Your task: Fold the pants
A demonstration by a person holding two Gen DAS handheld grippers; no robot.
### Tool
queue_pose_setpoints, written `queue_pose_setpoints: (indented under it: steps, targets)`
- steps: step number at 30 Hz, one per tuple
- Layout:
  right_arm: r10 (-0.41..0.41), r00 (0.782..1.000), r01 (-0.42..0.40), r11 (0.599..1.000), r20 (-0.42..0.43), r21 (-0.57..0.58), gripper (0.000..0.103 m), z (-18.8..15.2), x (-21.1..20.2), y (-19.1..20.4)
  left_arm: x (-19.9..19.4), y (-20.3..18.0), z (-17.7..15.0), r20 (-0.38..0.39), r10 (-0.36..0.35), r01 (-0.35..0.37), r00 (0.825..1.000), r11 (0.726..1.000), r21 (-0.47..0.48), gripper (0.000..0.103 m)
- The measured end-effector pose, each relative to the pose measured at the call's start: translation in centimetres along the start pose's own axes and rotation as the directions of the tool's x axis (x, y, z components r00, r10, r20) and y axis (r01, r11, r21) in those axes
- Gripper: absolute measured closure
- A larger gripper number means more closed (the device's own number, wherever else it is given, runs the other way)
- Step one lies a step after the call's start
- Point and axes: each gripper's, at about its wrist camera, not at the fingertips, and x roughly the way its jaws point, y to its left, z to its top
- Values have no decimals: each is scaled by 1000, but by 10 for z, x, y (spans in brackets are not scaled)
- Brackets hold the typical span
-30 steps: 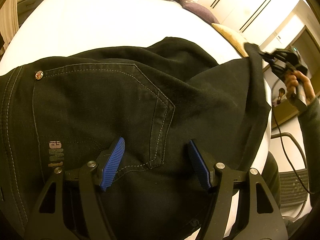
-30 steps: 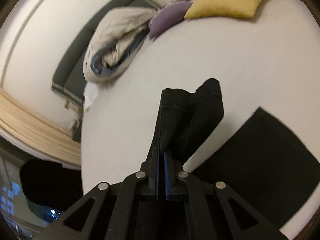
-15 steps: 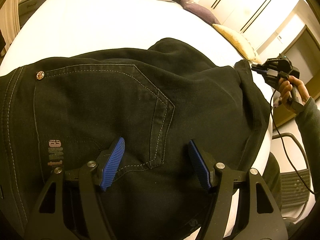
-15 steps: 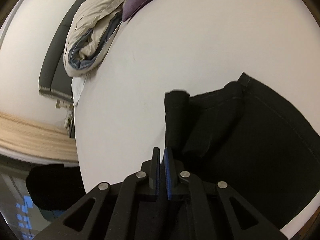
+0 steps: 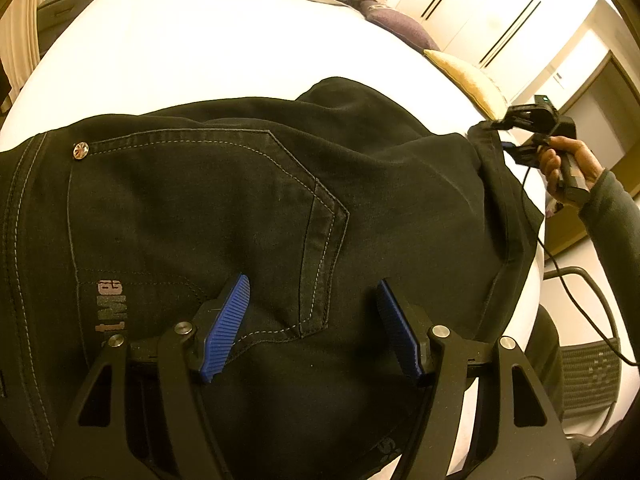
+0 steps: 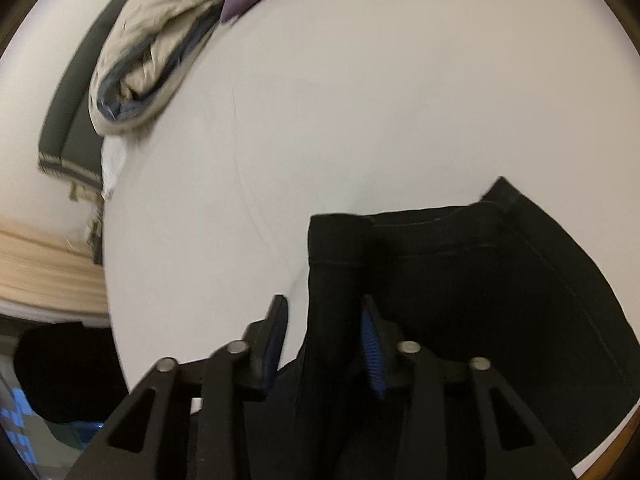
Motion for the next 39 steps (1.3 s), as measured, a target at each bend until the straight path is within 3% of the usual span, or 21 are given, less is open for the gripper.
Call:
queue_pose_setpoints:
  steps: [2, 5, 8, 11, 12, 15, 16, 18, 22, 27, 32, 39]
  targets:
    - [-17, 1000, 17, 999, 5, -42, 98, -2, -1, 10, 0, 0, 0, 2, -2, 2, 1000, 1000, -1, 39]
    - [32, 999, -29, 996, 38, -85, 99, -3, -15, 28, -2, 2, 0, 5, -8, 8, 1000, 1000, -5, 39]
    - [144, 986, -132, 982, 85, -135, 99, -4, -46, 54, -4, 4, 0, 12, -16, 16, 1000, 1000, -13, 39]
    - [292, 938, -259, 949, 186, -180, 99, -5, -95, 68, -6, 8, 0, 21, -27, 28, 999, 999, -30, 38]
    - [348, 908, -311, 933, 233, -182, 99, -8, -117, 64, -7, 8, 1, 23, -31, 32, 999, 999, -38, 38]
    - [420, 853, -405, 907, 311, -114, 99, -19, -143, 29, -8, 10, 2, 28, -34, 35, 999, 998, -56, 38]
    - [422, 843, -416, 905, 334, -92, 99, -29, -146, 10, -8, 10, 2, 28, -33, 34, 999, 998, -57, 38]
    - [336, 873, -357, 934, 353, -6, 99, -55, -133, -42, -8, 10, 1, 26, -22, 23, 999, 999, -44, 38]
    - [244, 912, -328, 916, 329, 231, 99, -94, -94, -131, -8, 9, 2, 20, -4, 4, 1000, 1000, -30, 38]
    - [222, 897, -358, 872, 382, 334, 99, -130, -80, -185, -5, 0, 4, 14, 14, -14, 1000, 1000, -27, 38]
    - [222, 872, -389, 856, 436, 342, 99, -142, -88, -195, -5, -7, 7, 14, 27, -27, 1000, 999, -30, 37]
    - [221, 858, -418, 824, 463, 381, 99, -157, -96, -202, -10, -8, 7, 16, 30, -29, 999, 998, -52, 37]
